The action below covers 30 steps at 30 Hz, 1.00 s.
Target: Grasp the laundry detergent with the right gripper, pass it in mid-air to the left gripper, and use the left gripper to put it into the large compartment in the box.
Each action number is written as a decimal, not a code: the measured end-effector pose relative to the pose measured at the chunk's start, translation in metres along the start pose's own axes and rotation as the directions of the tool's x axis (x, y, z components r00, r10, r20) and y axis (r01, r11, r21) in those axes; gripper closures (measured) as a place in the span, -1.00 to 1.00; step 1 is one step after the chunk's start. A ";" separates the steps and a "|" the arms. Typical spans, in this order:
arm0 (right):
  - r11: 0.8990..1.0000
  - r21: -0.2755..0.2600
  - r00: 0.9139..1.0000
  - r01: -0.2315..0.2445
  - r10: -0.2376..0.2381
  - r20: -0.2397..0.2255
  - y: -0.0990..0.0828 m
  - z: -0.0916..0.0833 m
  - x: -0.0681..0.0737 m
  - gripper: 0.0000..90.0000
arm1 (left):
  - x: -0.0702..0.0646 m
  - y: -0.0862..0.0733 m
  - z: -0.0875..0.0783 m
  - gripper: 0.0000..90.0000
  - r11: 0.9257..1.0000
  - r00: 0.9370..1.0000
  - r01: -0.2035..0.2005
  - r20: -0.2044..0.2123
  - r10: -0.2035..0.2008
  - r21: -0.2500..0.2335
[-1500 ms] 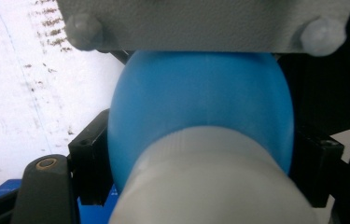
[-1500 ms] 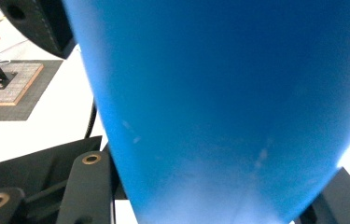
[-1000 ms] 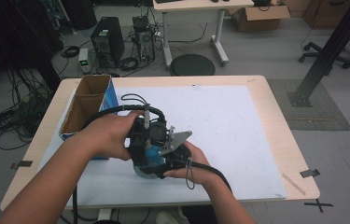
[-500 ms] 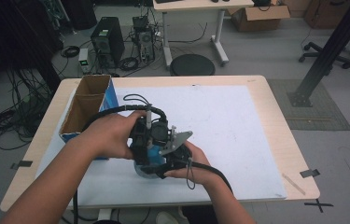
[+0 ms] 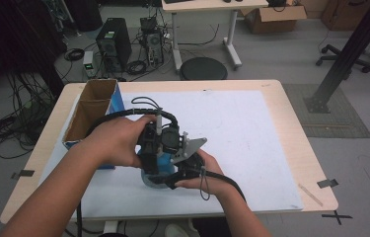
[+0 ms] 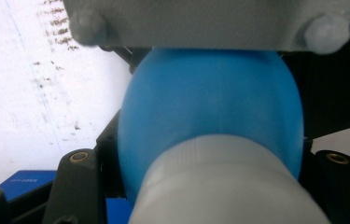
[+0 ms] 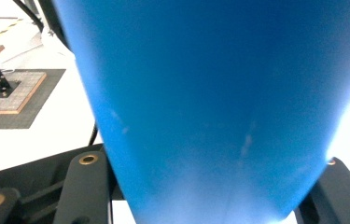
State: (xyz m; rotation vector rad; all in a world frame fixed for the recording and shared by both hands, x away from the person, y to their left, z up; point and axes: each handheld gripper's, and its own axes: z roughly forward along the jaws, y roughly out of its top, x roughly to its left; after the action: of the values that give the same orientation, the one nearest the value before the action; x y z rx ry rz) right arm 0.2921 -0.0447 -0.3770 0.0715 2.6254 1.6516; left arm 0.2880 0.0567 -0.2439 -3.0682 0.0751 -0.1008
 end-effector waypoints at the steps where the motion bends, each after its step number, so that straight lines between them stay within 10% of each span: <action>1: 1.000 -0.004 1.000 -0.011 0.011 0.001 0.000 -0.001 0.000 -0.12 | 0.000 0.000 -0.001 -0.13 1.000 1.000 -0.004 -0.002 0.004 0.003; 21: 0.996 -0.033 0.997 -0.081 0.081 -0.012 -0.008 -0.021 -0.005 -0.71 | 0.004 0.006 -0.013 -0.14 1.000 1.000 -0.005 0.021 0.005 0.012; 30: 0.991 -0.070 0.993 -0.114 0.115 -0.001 -0.011 -0.049 -0.007 -0.97 | 0.015 0.005 -0.028 -0.14 0.991 0.990 0.130 0.058 -0.131 0.019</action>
State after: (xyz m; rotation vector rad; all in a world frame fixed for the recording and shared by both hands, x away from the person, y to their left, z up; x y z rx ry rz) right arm 0.2963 -0.0941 -0.3653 0.2263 2.6038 1.7756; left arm 0.3004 0.0488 -0.2156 -3.0554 -0.1299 -0.0171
